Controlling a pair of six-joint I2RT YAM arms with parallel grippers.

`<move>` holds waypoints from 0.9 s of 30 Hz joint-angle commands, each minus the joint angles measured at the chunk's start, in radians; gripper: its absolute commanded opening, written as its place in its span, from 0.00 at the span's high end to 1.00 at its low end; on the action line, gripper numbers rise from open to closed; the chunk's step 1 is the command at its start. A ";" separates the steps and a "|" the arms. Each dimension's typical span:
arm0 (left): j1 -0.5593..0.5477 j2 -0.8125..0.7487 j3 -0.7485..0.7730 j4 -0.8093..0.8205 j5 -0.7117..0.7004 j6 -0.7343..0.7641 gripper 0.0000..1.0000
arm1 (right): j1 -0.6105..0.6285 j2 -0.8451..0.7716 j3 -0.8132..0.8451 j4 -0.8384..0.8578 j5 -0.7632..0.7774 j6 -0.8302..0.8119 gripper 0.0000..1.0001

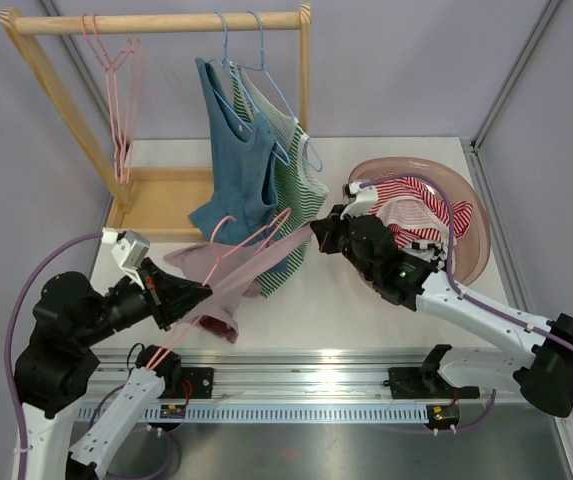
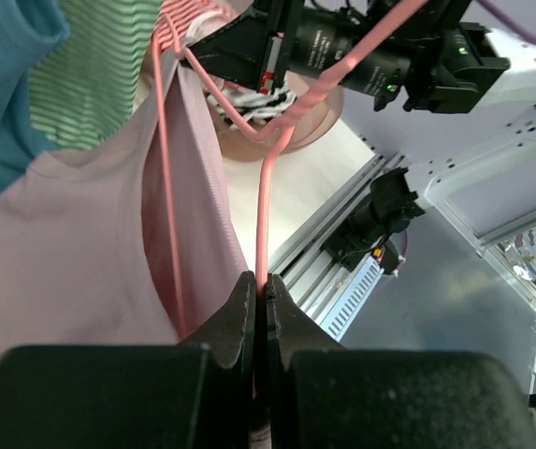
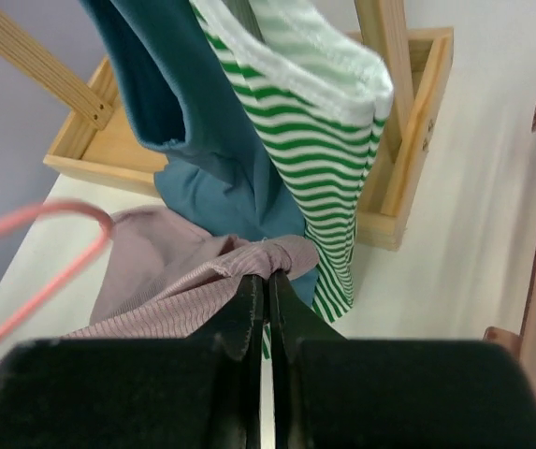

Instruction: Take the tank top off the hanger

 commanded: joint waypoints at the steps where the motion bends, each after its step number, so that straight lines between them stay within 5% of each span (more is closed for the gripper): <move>1: -0.002 0.021 0.092 0.126 0.078 -0.023 1.00 | -0.032 -0.050 0.086 -0.095 0.055 -0.077 1.00; 5: -0.002 0.053 0.084 0.366 0.105 -0.107 1.00 | -0.034 -0.092 0.187 -0.128 -0.133 -0.080 1.00; 12: -0.002 0.082 -0.040 1.162 0.050 -0.228 1.00 | -0.031 -0.066 0.535 -0.254 -0.573 -0.037 1.00; 18: -0.004 0.274 -0.120 1.606 -0.014 -0.207 1.00 | -0.025 -0.003 0.747 -0.381 -0.752 -0.038 1.00; 23: -0.004 0.306 -0.094 1.522 -0.244 -0.086 1.00 | -0.017 -0.044 0.654 -0.438 -0.711 -0.081 1.00; 27: -0.004 0.240 -0.070 1.301 -0.411 -0.029 1.00 | -0.002 -0.064 0.493 -0.389 -0.697 -0.063 1.00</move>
